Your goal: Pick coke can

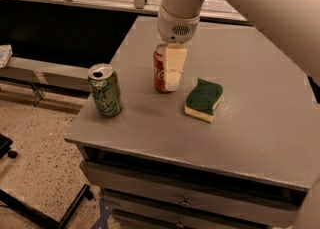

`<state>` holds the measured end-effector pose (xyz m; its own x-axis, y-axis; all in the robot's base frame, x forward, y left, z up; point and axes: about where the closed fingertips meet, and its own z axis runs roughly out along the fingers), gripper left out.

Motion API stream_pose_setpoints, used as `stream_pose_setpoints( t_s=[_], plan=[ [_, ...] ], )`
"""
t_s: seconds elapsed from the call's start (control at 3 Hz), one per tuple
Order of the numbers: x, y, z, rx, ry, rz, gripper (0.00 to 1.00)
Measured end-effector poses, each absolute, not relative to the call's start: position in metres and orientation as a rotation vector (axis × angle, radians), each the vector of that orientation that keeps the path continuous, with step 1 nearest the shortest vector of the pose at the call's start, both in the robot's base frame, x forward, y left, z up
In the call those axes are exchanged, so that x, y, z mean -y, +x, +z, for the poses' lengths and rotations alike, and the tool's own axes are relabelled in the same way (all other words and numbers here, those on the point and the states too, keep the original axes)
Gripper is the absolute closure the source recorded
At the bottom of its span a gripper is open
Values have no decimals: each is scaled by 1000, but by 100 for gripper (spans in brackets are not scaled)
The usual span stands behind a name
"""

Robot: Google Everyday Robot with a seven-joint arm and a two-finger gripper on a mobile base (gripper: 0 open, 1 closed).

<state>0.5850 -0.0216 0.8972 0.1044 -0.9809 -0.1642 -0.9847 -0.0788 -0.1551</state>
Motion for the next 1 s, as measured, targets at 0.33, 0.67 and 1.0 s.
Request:
stream_pose_setpoints(
  t_s=[0.33, 0.67, 1.0],
  plan=[
    [18, 580, 892, -1969, -2165, 51, 0],
    [15, 577, 887, -1970, -2179, 64, 19],
    [14, 575, 887, -1959, -2185, 71, 41]
  ],
)
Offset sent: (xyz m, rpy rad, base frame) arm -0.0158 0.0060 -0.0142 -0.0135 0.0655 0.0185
